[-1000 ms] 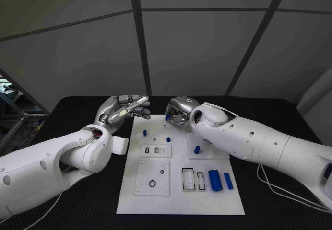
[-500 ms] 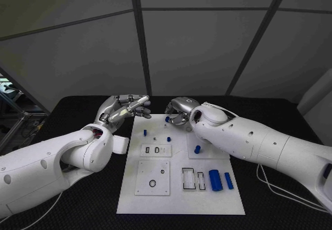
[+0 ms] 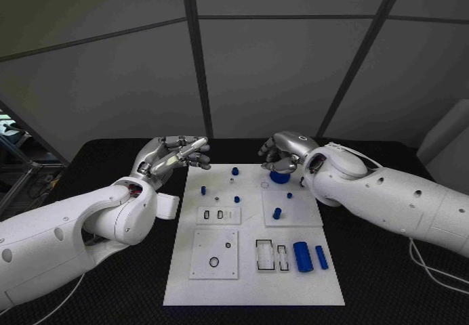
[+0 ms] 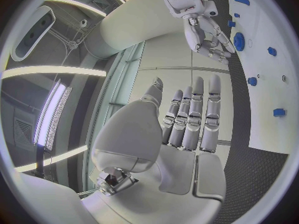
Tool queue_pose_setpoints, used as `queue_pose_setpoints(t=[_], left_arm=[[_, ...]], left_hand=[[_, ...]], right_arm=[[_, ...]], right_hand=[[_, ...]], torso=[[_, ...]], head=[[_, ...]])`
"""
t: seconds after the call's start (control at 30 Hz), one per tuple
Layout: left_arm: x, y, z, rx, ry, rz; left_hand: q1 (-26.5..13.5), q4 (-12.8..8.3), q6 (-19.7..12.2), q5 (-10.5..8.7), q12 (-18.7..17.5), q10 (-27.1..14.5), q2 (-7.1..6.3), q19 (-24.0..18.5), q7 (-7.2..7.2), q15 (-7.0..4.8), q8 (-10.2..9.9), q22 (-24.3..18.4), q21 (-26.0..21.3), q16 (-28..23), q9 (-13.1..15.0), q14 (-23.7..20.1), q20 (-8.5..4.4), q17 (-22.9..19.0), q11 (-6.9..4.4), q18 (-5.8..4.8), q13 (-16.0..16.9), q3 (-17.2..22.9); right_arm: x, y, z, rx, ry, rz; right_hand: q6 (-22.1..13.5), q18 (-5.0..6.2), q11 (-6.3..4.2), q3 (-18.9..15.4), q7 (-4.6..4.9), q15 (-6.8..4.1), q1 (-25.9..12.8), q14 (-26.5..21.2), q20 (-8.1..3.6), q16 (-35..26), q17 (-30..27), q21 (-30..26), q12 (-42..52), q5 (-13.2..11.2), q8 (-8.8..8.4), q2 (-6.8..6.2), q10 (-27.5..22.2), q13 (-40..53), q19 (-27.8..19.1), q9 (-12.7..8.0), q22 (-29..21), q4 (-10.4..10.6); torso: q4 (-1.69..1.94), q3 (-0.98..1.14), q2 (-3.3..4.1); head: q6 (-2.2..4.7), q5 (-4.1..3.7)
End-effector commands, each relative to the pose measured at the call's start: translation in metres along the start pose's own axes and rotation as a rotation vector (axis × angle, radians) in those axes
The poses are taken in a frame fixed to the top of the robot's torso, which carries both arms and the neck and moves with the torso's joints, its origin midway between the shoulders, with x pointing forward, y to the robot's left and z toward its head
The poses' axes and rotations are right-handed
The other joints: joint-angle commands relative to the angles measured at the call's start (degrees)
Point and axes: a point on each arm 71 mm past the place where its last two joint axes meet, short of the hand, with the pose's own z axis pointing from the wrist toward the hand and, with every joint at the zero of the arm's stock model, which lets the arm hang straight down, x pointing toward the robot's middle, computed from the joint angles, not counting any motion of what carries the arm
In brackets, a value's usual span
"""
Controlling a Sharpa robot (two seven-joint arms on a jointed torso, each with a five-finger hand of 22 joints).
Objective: Assemble the parts on the task board
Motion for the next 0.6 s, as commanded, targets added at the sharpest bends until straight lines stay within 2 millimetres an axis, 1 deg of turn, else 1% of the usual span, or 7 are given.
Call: queue_pose_setpoints(t=[0.03,0.13,0.17,0.2,0.23,0.37,0.6], left_arm=[[-0.001,-0.001,0.000,0.008,0.010,0.002],[-0.003,-0.002,0.000,0.007,0.006,0.005],[-0.003,-0.002,0.000,0.006,0.005,0.005],[-0.003,-0.001,0.000,0.006,0.004,0.006],[-0.003,-0.001,0.000,0.006,0.004,0.006],[-0.001,-0.001,0.001,0.004,0.009,0.002],[0.001,0.001,0.003,0.003,0.015,-0.003]], left_hand=[[0.02,-0.01,-0.10,-0.04,-0.23,-0.43,0.57,-0.38,0.12,0.08,-0.31,0.05,0.31,0.00,-0.08,-0.33,0.00,0.07,0.07,2.57,-0.07,-0.43],[0.02,-0.01,-0.10,-0.04,-0.23,-0.43,0.57,-0.38,0.12,0.09,-0.32,0.06,0.31,0.00,-0.08,-0.33,0.00,0.07,0.07,2.57,-0.07,-0.43],[0.02,-0.01,-0.09,-0.04,-0.24,-0.43,0.58,-0.41,0.12,0.09,-0.32,0.07,0.33,0.00,-0.08,-0.35,0.01,0.10,0.07,2.57,-0.07,-0.44],[0.02,-0.01,-0.09,-0.04,-0.24,-0.43,0.58,-0.41,0.12,0.09,-0.32,0.07,0.33,0.00,-0.08,-0.35,0.01,0.10,0.07,2.57,-0.07,-0.44],[0.02,-0.01,-0.09,-0.04,-0.24,-0.43,0.58,-0.41,0.12,0.09,-0.32,0.07,0.33,0.00,-0.08,-0.35,0.01,0.10,0.07,2.57,-0.07,-0.44],[0.02,-0.02,-0.09,-0.04,-0.24,-0.43,0.59,-0.43,0.11,0.09,-0.33,0.08,0.34,0.00,-0.08,-0.36,0.01,0.10,0.07,2.58,-0.07,-0.44],[-0.01,0.01,-0.09,-0.04,-0.24,-0.44,0.62,-0.47,0.11,0.10,-0.34,0.10,0.37,0.00,-0.07,-0.38,0.02,0.13,0.06,2.58,-0.07,-0.46]], right_arm=[[-0.012,-0.015,-0.011,0.087,0.007,0.133],[-0.019,-0.037,-0.023,0.160,0.064,0.181],[-0.020,-0.042,-0.025,0.175,0.079,0.187],[-0.020,-0.046,-0.027,0.189,0.090,0.192],[-0.020,-0.049,-0.028,0.199,0.100,0.194],[-0.018,-0.055,-0.028,0.231,0.128,0.196],[-0.012,-0.055,-0.020,0.251,0.164,0.158]], right_hand=[[-0.07,-1.31,-1.61,-1.25,-0.74,-1.30,0.48,1.88,-0.77,1.36,1.75,1.28,5.64,-0.24,0.06,-1.16,8.87,2.98,1.06,0.14,1.98,-0.35],[-0.26,-2.49,-2.54,-5.37,-1.51,-2.35,1.28,2.87,-2.19,5.49,7.65,4.79,37.78,-0.76,0.73,-2.39,16.57,34.94,3.77,0.51,7.79,-0.22],[-1.02,-2.85,-2.52,-6.93,-1.50,-1.95,1.41,2.91,-2.16,6.47,8.93,5.49,47.50,-0.23,0.87,-1.48,15.52,45.13,4.17,0.64,8.89,0.70],[-1.80,-3.16,-2.54,-8.65,-2.03,-1.20,3.36,2.66,-1.70,7.40,9.94,6.06,57.51,0.62,1.67,1.60,10.49,55.54,4.22,1.10,9.72,2.10],[-2.30,-3.00,-1.78,-10.25,-0.77,-1.63,2.30,2.78,-1.95,7.90,10.78,6.55,59.51,-0.15,1.60,-0.36,11.06,57.99,4.52,1.09,10.64,2.39],[-3.56,-3.24,-1.24,-12.34,-0.33,-1.21,2.98,3.06,-1.15,9.27,12.74,7.93,63.74,-0.09,2.20,-0.01,11.46,63.06,5.17,1.41,12.95,3.64],[-4.00,-3.59,-0.88,-13.69,0.05,-0.83,3.73,3.43,-0.89,10.81,15.21,9.33,66.05,-0.19,3.02,0.48,12.40,66.09,5.99,1.78,15.30,4.63]], torso=[[-0.64,0.05,-0.21],[-1.10,0.11,-0.28],[-1.15,0.10,-0.27],[-1.20,0.09,-0.27],[-1.27,0.14,-0.24],[-1.11,0.32,-0.11],[-0.84,0.12,-0.13]], head=[[0.33,-0.09],[0.55,-0.07],[0.59,-0.08],[0.59,-0.09],[0.60,-0.24],[0.69,-0.92],[0.38,-0.56]])
